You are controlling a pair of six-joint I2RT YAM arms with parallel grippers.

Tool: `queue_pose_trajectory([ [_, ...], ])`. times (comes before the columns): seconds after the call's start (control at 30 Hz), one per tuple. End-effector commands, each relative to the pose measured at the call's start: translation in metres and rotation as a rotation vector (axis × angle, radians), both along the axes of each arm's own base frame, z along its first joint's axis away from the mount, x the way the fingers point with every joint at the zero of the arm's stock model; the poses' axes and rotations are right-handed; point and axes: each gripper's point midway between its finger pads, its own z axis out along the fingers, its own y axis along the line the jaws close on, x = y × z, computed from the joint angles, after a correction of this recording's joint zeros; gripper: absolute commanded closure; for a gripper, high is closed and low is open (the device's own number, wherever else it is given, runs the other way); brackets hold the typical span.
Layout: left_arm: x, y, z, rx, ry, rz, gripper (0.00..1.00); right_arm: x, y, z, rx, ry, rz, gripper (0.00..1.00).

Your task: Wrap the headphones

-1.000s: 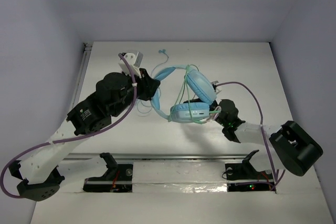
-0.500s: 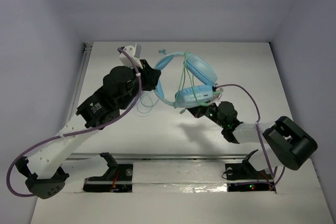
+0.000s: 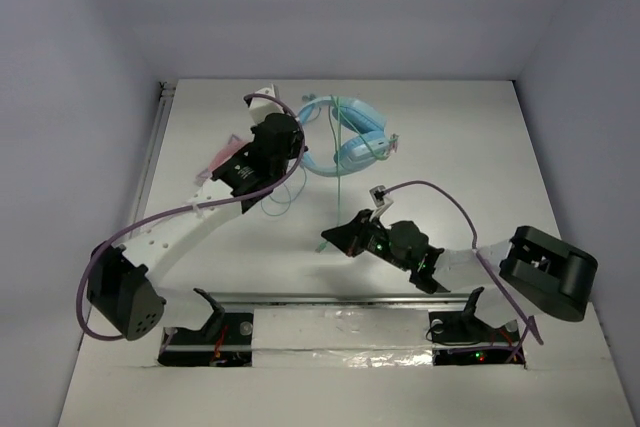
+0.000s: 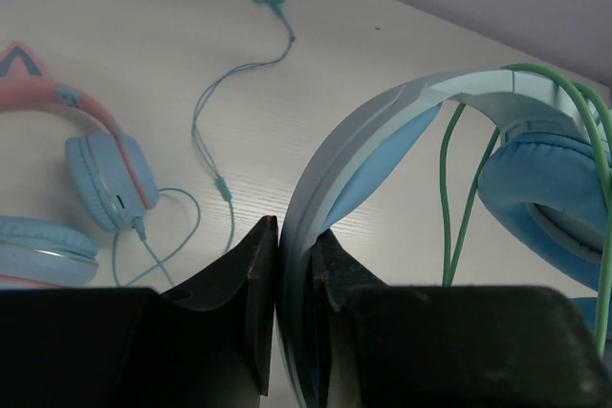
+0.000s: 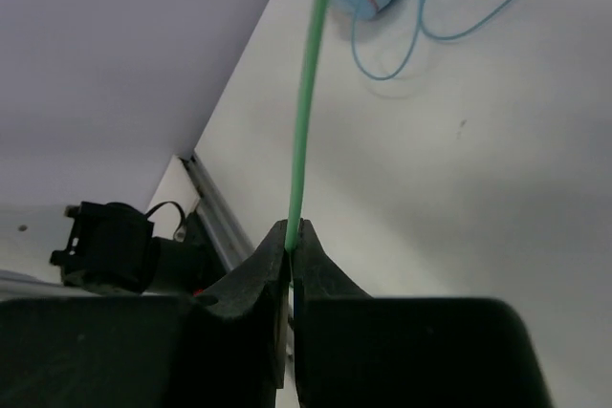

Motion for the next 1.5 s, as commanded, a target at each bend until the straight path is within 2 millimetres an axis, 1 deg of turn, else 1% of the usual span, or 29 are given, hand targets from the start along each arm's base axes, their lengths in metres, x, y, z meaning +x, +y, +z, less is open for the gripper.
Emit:
queue_pose_trajectory([
  [0.0, 0.027, 0.013, 0.068, -0.22, -0.223, 0.157, 1.0, -0.016, 0.007, 0.011, 0.01, 0.026, -0.006, 1.0],
  [0.03, 0.031, 0.013, 0.06, -0.195, -0.214, 0.164, 1.0, -0.022, 0.008, 0.013, 0.014, 0.03, 0.009, 1.0],
  [0.07, 0.033, 0.014, 0.055, -0.18, -0.21, 0.171, 1.0, -0.031, 0.011, 0.023, 0.036, 0.025, 0.034, 1.0],
  [0.1, 0.035, 0.012, 0.041, -0.159, -0.191, 0.173, 1.0, -0.033, 0.011, 0.026, 0.034, 0.034, 0.042, 1.0],
  [0.17, 0.037, 0.012, 0.028, -0.141, -0.176, 0.176, 1.0, -0.041, 0.016, 0.038, 0.044, 0.029, 0.079, 1.0],
  [0.2, 0.036, 0.012, 0.01, -0.121, -0.15, 0.175, 1.0, -0.046, 0.016, 0.045, 0.041, 0.028, 0.095, 1.0],
  [0.23, 0.036, 0.011, 0.003, -0.121, -0.143, 0.174, 1.0, -0.046, 0.019, 0.061, 0.064, 0.012, 0.103, 1.0],
  [0.27, 0.035, 0.009, -0.005, -0.124, -0.132, 0.166, 1.0, -0.047, 0.019, 0.07, 0.071, -0.005, 0.112, 1.0],
  [0.3, 0.032, 0.011, -0.025, -0.106, -0.106, 0.159, 1.0, -0.047, 0.018, 0.072, 0.058, -0.005, 0.111, 1.0],
  [0.33, 0.031, 0.011, -0.03, -0.115, -0.109, 0.159, 1.0, -0.045, 0.019, 0.096, 0.091, -0.032, 0.103, 1.0],
  [0.37, 0.027, 0.007, -0.037, -0.114, -0.1, 0.149, 1.0, -0.04, 0.017, 0.104, 0.086, -0.052, 0.079, 1.0],
  [0.4, 0.02, 0.004, -0.052, -0.106, -0.077, 0.135, 1.0, -0.038, 0.017, 0.106, 0.068, -0.053, 0.067, 1.0],
  [0.43, 0.017, 0.0, -0.056, -0.107, -0.076, 0.127, 1.0, -0.036, 0.017, 0.113, 0.071, -0.064, 0.056, 1.0],
  [0.47, 0.01, -0.008, -0.061, -0.099, -0.07, 0.11, 1.0, -0.029, 0.018, 0.128, 0.088, -0.084, 0.027, 1.0],
  [0.5, 0.004, -0.01, -0.071, -0.091, -0.056, 0.104, 1.0, -0.024, 0.019, 0.132, 0.087, -0.086, 0.004, 1.0],
  [0.57, -0.004, -0.017, -0.077, -0.098, -0.041, 0.084, 1.0, -0.008, 0.016, 0.145, 0.103, -0.094, -0.082, 1.0],
  [0.6, -0.01, -0.02, -0.086, -0.1, -0.028, 0.065, 1.0, -0.003, 0.015, 0.147, 0.108, -0.096, -0.111, 1.0],
  [0.63, -0.013, -0.02, -0.084, -0.127, -0.032, 0.061, 1.0, 0.002, 0.013, 0.149, 0.113, -0.094, -0.145, 1.0],
  [0.67, -0.019, -0.024, -0.09, -0.131, -0.017, 0.036, 1.0, 0.014, 0.009, 0.149, 0.12, -0.08, -0.22, 1.0],
  [0.73, -0.023, -0.024, -0.091, -0.154, -0.012, 0.031, 1.0, 0.025, 0.003, 0.147, 0.129, -0.065, -0.29, 1.0],
  [0.77, -0.027, -0.03, -0.092, -0.174, -0.004, 0.012, 1.0, 0.033, -0.003, 0.146, 0.15, -0.045, -0.354, 1.0],
  [0.9, -0.035, -0.037, -0.1, -0.189, 0.017, -0.01, 1.0, 0.045, -0.014, 0.147, 0.261, -0.024, -0.453, 1.0],
  [0.97, -0.038, -0.04, -0.103, -0.211, 0.028, -0.023, 1.0, 0.054, -0.025, 0.148, 0.295, -0.009, -0.533, 1.0],
  [1.1, -0.045, -0.044, -0.109, -0.237, 0.044, -0.041, 1.0, 0.066, -0.04, 0.14, 0.295, 0.007, -0.654, 1.0],
  [1.2, -0.047, -0.044, -0.108, -0.236, 0.041, -0.037, 1.0, 0.073, -0.049, 0.134, 0.303, 0.016, -0.728, 1.0],
  [1.27, -0.046, -0.044, -0.107, -0.244, 0.042, -0.029, 1.0, 0.078, -0.05, 0.127, 0.285, 0.024, -0.766, 1.0],
  [1.33, -0.048, -0.046, -0.106, -0.246, 0.042, -0.036, 1.0, 0.083, -0.048, 0.124, 0.262, 0.023, -0.789, 1.0],
  [1.43, -0.049, -0.046, -0.104, -0.236, 0.04, -0.029, 1.0, 0.088, -0.047, 0.108, 0.22, 0.032, -0.829, 0.99],
  [1.47, -0.048, -0.044, -0.105, -0.227, 0.036, -0.018, 1.0, 0.09, -0.048, 0.099, 0.193, 0.035, -0.849, 0.99],
])
